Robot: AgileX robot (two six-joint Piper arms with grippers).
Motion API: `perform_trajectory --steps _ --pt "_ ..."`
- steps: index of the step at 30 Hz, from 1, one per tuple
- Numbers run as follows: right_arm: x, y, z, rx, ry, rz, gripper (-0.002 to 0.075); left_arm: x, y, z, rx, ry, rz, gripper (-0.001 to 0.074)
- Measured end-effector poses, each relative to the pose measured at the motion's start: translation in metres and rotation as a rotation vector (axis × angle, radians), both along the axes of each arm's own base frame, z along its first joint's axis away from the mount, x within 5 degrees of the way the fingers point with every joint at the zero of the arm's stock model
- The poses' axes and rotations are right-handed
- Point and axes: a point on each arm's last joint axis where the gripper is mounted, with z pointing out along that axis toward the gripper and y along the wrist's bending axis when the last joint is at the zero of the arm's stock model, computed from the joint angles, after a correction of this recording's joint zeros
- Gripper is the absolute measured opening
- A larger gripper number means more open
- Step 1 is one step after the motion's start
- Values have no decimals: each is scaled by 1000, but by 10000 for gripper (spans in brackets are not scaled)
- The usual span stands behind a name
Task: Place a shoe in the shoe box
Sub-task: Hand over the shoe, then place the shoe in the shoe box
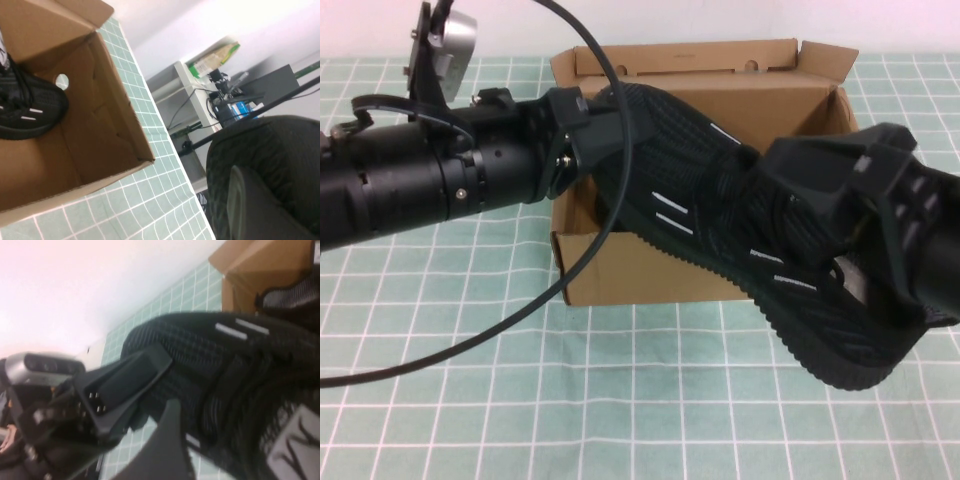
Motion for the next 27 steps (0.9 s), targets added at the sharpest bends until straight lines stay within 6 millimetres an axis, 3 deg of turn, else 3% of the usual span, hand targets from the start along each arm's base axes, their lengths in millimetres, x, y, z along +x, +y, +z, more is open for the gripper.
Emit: perform_trajectory --steps 11,20,22,26,27 --pt "17 21 -10 45 -8 -17 635 0 0 0 -2 -4 -3 136" --pt "19 29 -14 8 -38 28 624 2 0 -2 9 -9 -4 136" --pt "18 31 -13 -3 -65 61 557 2 0 -2 10 -11 -4 136" --pt "15 36 -10 -62 -159 145 172 2 0 -2 9 -16 0 120" --pt "14 36 -10 -75 -176 156 114 2 0 -2 8 -16 0 120"
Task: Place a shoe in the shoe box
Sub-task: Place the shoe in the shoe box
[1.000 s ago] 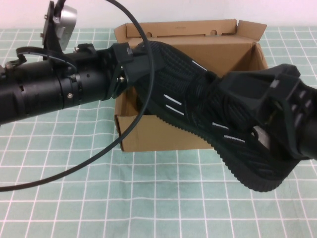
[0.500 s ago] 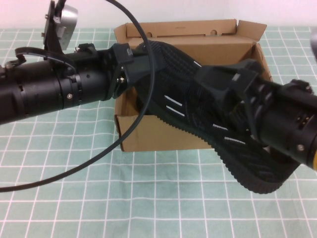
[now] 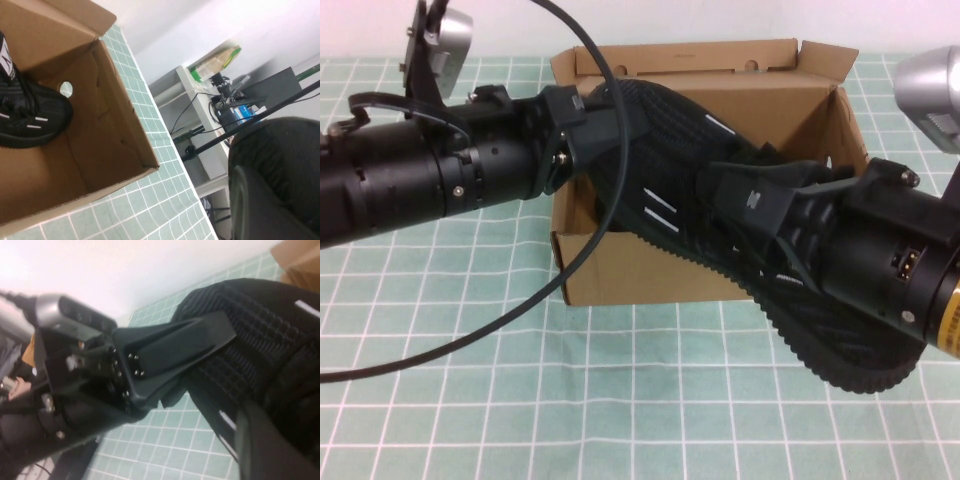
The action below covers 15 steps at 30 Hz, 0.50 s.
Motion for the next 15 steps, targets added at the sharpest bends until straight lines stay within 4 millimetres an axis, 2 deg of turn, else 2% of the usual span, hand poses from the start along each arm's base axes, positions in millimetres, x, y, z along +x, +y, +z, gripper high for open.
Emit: perform_trajectory --steps 3,9,11,13,15 --pt "0 0 0 -15 -18 7 33 0 0 0 -6 2 4 118" --pt "0 0 0 -32 -41 13 9 1 0 -1 -8 10 1 118" --pt "0 0 0 -42 -56 16 9 2 -1 -2 -12 16 -6 142" --pt "-1 1 1 -53 -70 33 8 3 -2 -4 -25 41 -3 269" --pt "-3 3 1 -69 -93 68 7 3 -2 -5 -50 88 -2 456"
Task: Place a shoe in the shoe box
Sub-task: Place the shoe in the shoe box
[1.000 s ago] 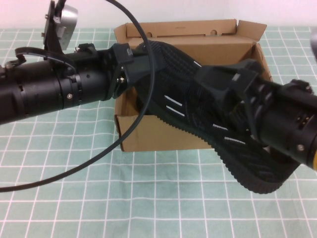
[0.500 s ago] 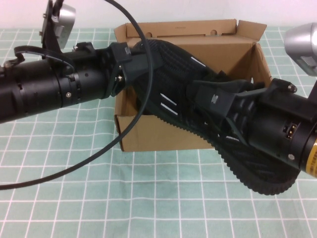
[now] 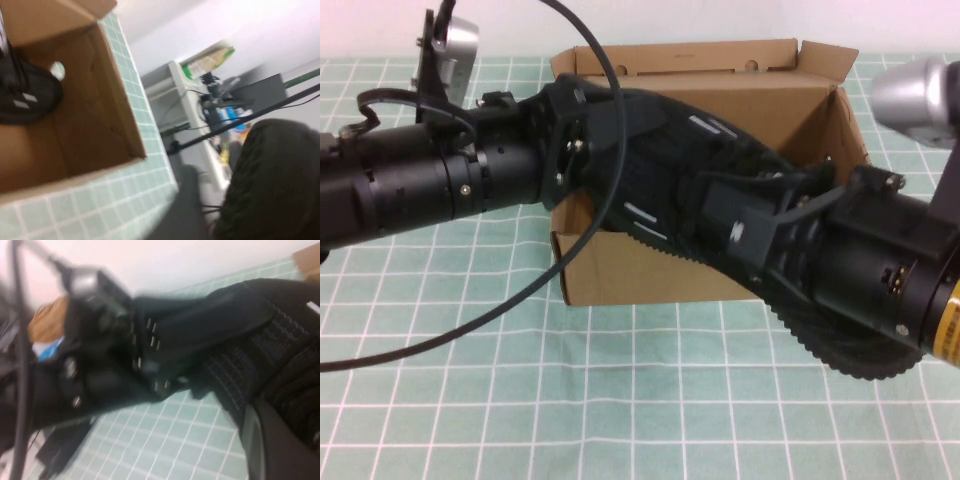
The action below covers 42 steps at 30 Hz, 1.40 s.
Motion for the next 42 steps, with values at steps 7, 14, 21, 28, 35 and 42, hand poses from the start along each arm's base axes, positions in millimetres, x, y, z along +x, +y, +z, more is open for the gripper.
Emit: perform_trajectory --steps 7,14,21,28,35,42 --pt "-9 -2 5 -39 -78 80 5 -7 -4 3 -32 0 -87 668" --pt "-19 -14 18 -163 -308 105 5 -12 -7 6 -32 -56 -155 670" --pt "-17 -24 24 -361 -539 52 5 -10 6 8 -28 -87 -193 671" --pt "-5 -42 25 -689 -702 -134 3 -7 37 10 -57 -94 -250 671" --pt "-2 -51 10 -683 -450 -179 2 -9 56 4 35 -3 -227 671" --pt "0 -38 8 -762 -293 -53 2 -21 60 -3 199 54 -264 472"
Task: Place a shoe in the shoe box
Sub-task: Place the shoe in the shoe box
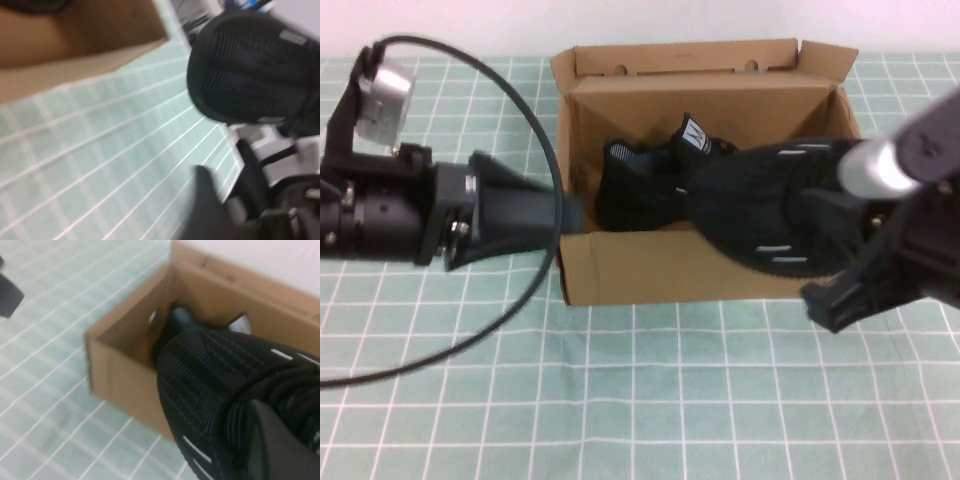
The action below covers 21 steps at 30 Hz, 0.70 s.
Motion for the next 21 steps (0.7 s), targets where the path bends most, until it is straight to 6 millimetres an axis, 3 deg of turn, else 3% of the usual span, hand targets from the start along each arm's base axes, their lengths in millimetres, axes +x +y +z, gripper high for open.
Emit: perform_trajectory --steps 4,7,13,21 --pt "9 17 13 -28 50 55 2 -14 1 1 116 4 -23 160" --pt "25 24 22 -29 65 57 2 -32 0 2 247 -10 -65 42" --pt "73 20 15 48 231 69 2 -74 4 17 416 -99 -94 2" --pt "121 15 6 237 348 228 2 -143 37 48 548 -295 97 -1"
